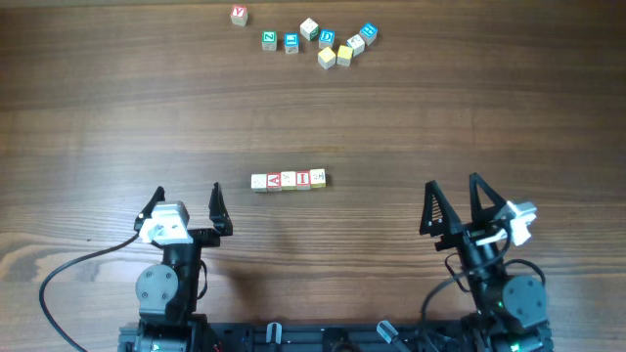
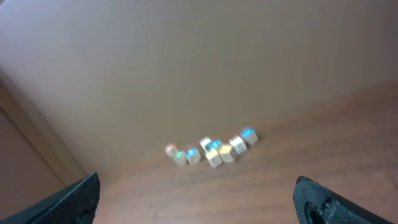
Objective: Form a horizontal line
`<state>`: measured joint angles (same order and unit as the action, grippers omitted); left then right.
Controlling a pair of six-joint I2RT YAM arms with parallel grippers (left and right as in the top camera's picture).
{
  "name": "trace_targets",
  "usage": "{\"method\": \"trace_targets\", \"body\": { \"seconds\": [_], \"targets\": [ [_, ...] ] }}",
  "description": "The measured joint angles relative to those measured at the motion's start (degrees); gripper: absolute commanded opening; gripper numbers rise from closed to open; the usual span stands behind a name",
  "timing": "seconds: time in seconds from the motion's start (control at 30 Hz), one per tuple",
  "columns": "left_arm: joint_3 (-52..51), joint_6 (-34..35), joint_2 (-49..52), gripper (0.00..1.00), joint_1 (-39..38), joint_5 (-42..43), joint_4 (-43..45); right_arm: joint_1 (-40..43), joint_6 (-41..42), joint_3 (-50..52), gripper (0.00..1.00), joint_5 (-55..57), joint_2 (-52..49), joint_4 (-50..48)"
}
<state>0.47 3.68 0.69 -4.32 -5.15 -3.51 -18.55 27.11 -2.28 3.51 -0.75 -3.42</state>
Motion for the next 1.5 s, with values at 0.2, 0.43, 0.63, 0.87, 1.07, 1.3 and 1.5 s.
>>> {"method": "trace_targets", "body": {
  "seconds": [0.2, 0.43, 0.63, 0.87, 1.07, 1.3, 1.5],
  "targets": [
    [0.0, 0.0, 0.0, 1.0, -0.02, 0.0, 0.0, 3.19, 0.0, 1.95, 1.0, 0.0, 0.02, -1.38],
    [0.0, -0.02, 0.0, 1.0, 0.0, 0.0, 0.0, 7.26, 0.0, 1.92, 1.0, 0.0, 0.02, 2.93],
    [0.0, 0.0, 0.0, 1.0, 0.0, 0.0, 0.0, 8.0, 0.0, 1.92, 1.0, -0.02, 0.02, 2.95],
    [0.0, 0.0, 0.0, 1.0, 0.0, 0.0, 0.0, 8.0, 0.0, 1.92, 1.0, -0.02, 0.02, 2.95],
    [0.0, 0.0, 0.0, 1.0, 0.0, 0.0, 0.0, 8.0, -3.26, 1.92, 0.99, 0.79, 0.02, 2.93],
    [0.0, -0.02, 0.0, 1.0, 0.0, 0.0, 0.0, 8.0, -33.33, 1.92, 1.0, 0.79, -2.97, 2.93],
    [0.0, -0.02, 0.0, 1.0, 0.0, 0.0, 0.0, 8.0, -41.09, 1.92, 1.0, 0.81, -5.68, 2.95]
  ]
}}
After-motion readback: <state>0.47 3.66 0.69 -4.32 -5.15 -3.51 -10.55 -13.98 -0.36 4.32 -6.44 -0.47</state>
